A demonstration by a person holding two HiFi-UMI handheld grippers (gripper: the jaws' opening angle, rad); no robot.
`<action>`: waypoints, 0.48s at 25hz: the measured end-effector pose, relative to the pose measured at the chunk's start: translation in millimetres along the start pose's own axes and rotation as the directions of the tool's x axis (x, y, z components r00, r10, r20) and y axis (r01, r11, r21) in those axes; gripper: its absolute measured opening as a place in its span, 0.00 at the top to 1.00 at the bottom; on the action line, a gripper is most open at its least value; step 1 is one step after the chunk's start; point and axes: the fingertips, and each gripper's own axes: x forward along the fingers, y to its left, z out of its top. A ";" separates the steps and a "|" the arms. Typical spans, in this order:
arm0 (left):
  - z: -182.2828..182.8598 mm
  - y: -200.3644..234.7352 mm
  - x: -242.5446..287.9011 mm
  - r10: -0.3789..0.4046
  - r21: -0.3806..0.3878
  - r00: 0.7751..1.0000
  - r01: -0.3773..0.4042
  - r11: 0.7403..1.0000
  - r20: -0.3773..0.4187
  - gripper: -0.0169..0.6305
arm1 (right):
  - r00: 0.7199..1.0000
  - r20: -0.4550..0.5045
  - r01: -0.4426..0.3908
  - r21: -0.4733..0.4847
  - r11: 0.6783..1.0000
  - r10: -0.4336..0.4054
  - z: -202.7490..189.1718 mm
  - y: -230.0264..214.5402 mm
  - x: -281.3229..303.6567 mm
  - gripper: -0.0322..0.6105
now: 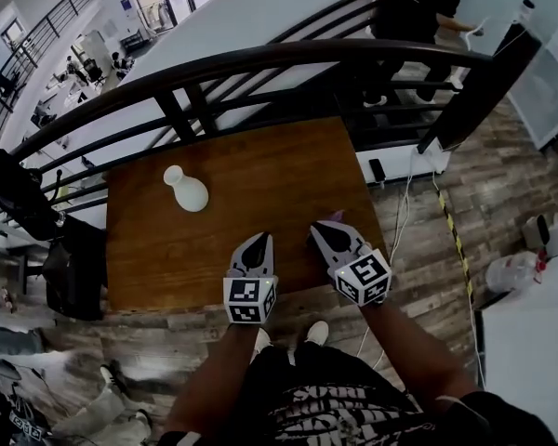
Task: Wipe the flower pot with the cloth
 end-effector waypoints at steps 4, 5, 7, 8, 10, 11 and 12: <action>22.3 21.1 -38.2 0.045 0.011 0.996 -0.046 0.999 0.074 0.98 | 0.998 0.064 -0.003 -0.044 0.999 0.005 29.1 39.5 6.5 0.95; 24.5 27.7 -46.6 0.057 0.004 0.995 -0.057 0.998 0.082 0.98 | 0.998 0.068 -0.005 -0.053 0.999 0.009 32.6 48.3 9.2 0.95; 26.3 41.6 -61.0 0.075 -0.009 0.993 -0.074 0.997 0.089 0.98 | 0.997 0.070 -0.014 -0.059 0.998 0.018 35.1 64.7 16.3 0.95; 26.5 49.0 -67.4 0.082 -0.012 0.992 -0.081 0.997 0.092 0.98 | 0.997 0.068 -0.018 -0.056 0.998 0.022 34.7 72.7 20.8 0.95; 25.8 63.5 -79.1 0.094 -0.015 0.991 -0.093 0.996 0.093 0.98 | 0.998 0.062 -0.024 -0.046 0.999 0.027 31.7 87.3 30.0 0.95; 24.0 69.0 -84.1 0.098 -0.016 0.991 -0.097 0.995 0.092 0.98 | 0.998 0.056 -0.028 -0.041 0.999 0.030 28.7 93.3 33.4 0.95; 21.2 73.2 -88.3 0.101 -0.017 0.991 -0.100 0.995 0.089 0.98 | 0.998 0.050 -0.032 -0.038 0.999 0.034 25.2 97.9 35.6 0.95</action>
